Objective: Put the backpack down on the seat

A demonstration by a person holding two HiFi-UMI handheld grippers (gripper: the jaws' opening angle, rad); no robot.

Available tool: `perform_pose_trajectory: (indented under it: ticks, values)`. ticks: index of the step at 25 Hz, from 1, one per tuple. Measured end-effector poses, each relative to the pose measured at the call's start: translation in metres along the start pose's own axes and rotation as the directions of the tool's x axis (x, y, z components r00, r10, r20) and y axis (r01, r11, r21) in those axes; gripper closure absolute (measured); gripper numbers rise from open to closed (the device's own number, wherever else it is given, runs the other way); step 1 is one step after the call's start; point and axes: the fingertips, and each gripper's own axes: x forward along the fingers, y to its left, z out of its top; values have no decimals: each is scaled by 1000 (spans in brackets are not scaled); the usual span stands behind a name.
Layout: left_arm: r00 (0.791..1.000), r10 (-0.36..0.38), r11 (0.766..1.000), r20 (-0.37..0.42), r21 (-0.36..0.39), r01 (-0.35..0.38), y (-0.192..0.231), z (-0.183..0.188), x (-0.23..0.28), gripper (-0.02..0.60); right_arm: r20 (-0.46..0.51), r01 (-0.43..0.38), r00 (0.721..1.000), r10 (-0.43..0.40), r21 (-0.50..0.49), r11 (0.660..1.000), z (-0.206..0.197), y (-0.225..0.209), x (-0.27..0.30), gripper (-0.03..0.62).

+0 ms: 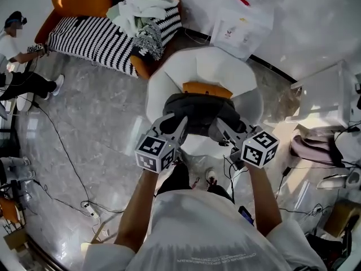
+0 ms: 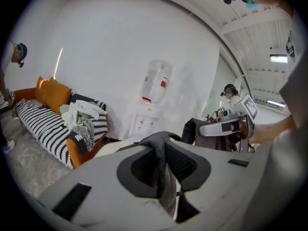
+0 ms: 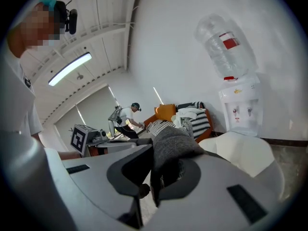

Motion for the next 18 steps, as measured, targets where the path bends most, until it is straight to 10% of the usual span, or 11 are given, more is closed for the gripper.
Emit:
perform_pose_trajectory:
  ticks: [18]
  values:
    - [996,-36,996,-79,-81,30,63,-39,30,509,-6,84,996,-83,59,995,-21,-36,67,559]
